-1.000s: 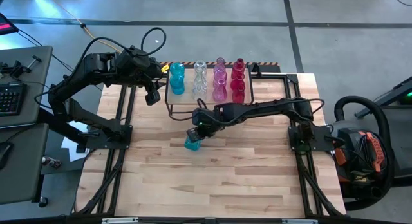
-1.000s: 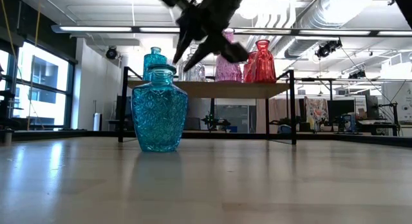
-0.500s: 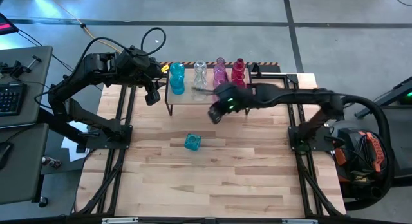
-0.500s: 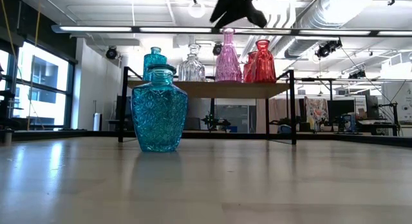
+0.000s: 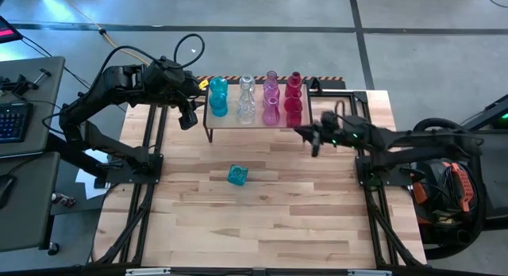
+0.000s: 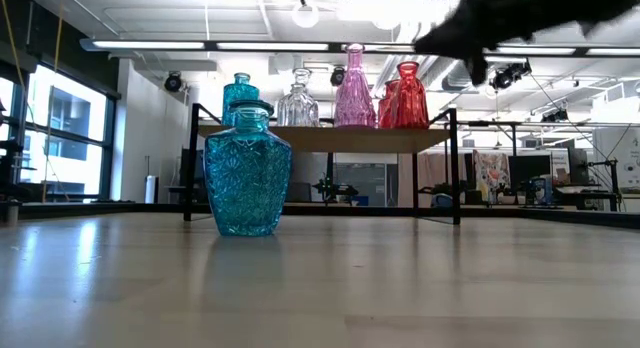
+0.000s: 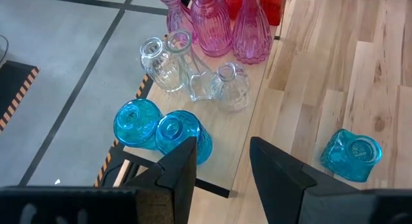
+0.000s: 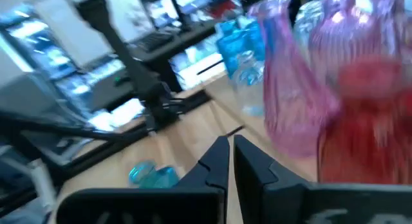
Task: Sort vases onto shelf
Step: Put the blue vase on the shelf aligned with the other blue vase
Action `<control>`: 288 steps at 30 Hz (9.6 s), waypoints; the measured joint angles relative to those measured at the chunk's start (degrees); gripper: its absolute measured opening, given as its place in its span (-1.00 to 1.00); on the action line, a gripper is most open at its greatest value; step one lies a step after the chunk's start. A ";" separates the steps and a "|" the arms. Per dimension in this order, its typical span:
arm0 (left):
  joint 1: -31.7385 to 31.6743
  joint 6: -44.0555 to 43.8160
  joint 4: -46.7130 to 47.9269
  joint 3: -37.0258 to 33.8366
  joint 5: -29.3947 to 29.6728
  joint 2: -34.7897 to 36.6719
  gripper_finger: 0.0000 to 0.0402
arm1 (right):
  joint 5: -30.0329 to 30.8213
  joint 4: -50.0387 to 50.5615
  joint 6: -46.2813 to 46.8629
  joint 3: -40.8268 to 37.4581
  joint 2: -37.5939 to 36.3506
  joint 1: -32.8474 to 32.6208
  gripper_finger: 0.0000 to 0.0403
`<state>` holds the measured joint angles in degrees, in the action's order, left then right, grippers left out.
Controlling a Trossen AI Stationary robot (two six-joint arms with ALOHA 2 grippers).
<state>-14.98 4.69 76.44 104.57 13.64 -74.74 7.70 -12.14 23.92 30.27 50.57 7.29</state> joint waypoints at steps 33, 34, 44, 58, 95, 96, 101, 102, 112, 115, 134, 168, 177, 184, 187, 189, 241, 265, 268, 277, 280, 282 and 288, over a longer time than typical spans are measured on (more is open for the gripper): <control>0.02 0.00 0.00 0.00 -0.01 0.00 -0.32 | -10.77 -1.77 4.34 -29.71 -22.93 -2.84 -1.00; 0.02 0.00 0.00 0.00 -0.01 0.00 -0.32 | -10.77 -1.14 4.29 -29.71 -22.91 -2.84 -1.00; 0.02 0.00 0.00 0.00 -0.01 0.00 -0.32 | -10.75 0.61 4.25 -29.73 -22.91 -2.84 -1.00; 0.02 1.51 -0.40 0.02 0.01 0.00 -0.32 | -10.72 0.61 4.31 -29.75 -22.91 -2.84 -1.00; 13.56 -20.46 -1.76 -8.41 -11.77 -20.99 -0.32 | -10.68 0.75 4.14 -29.80 -22.89 -2.84 -1.00; 14.46 -21.48 -3.11 -9.55 -11.98 -20.99 -0.32 | -10.68 0.75 4.16 -29.80 -22.89 -2.84 -1.00; 18.91 -24.64 -8.05 -12.44 -11.71 -20.97 -0.32 | -10.68 0.75 4.16 -29.80 -22.89 -2.84 -1.00; 19.58 -25.18 -8.69 -13.03 -11.65 -21.02 -0.32 | -10.68 0.77 4.16 -29.80 -22.89 -2.84 -1.00; 23.48 -27.13 -11.08 -13.88 -10.87 -22.18 -0.32 | -10.68 0.77 4.16 -29.80 -22.89 -2.84 -1.00; 24.25 -27.84 -12.07 -13.90 -11.47 -24.04 -0.32 | -10.68 0.77 4.16 -29.80 -22.89 -2.84 -1.00; 24.54 -28.15 -13.31 -13.90 -9.77 -28.81 0.03 | -10.68 1.38 4.16 -29.80 -22.85 -2.84 -1.00; 20.87 -27.62 -10.58 -13.88 -9.74 -31.85 -0.85 | -10.68 2.04 4.16 -29.80 -22.85 -2.84 -1.00; 19.00 -27.92 -9.33 -13.82 -11.12 -31.39 -0.78 | -10.68 2.04 4.16 -29.80 -22.85 -2.84 -1.00; 17.23 -27.64 -8.69 -13.83 -13.02 -31.35 -0.82 | -10.68 2.04 4.16 -29.80 -22.85 -2.84 -1.00; 16.62 -27.48 -7.17 -13.06 -13.59 -30.35 -0.85 | -10.68 2.04 4.16 -29.80 -22.85 -2.84 -1.00; 16.14 -27.10 -6.26 -11.81 -13.40 -29.40 -0.85 | -10.68 2.02 4.16 -29.80 -22.85 -2.84 -1.00; 4.33 -19.70 13.60 7.19 -2.22 -18.59 -0.82 | -10.68 3.03 4.16 -29.80 -22.85 -2.84 -1.00; 1.72 -18.13 13.60 -3.41 -0.97 -5.43 -0.83 | -10.69 3.11 4.16 -29.80 -22.85 -2.84 -1.00; 0.92 -16.09 13.54 -2.99 -2.52 -7.12 -0.83 | -10.69 3.11 4.16 -29.80 -22.85 -2.84 -1.00; 0.26 -10.27 13.39 2.37 -2.57 -14.12 -0.83 | -10.68 3.11 4.16 -29.81 -22.85 -2.84 -1.00; 0.26 -9.50 13.48 2.82 -2.12 -15.60 -0.83 | -10.69 3.11 4.16 -29.81 -22.85 -2.84 -1.00; 0.26 -9.34 13.62 2.82 -2.11 -16.30 -0.83 | -10.69 3.11 4.16 -29.80 -22.85 -2.84 -1.00; 0.26 -8.31 13.43 2.82 -0.79 -18.36 -0.83 | -10.68 3.09 4.16 -29.80 -22.85 -2.84 -1.00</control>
<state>-14.72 -3.63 89.87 107.39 12.85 -93.09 -2.99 -9.06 28.08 0.47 27.73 4.45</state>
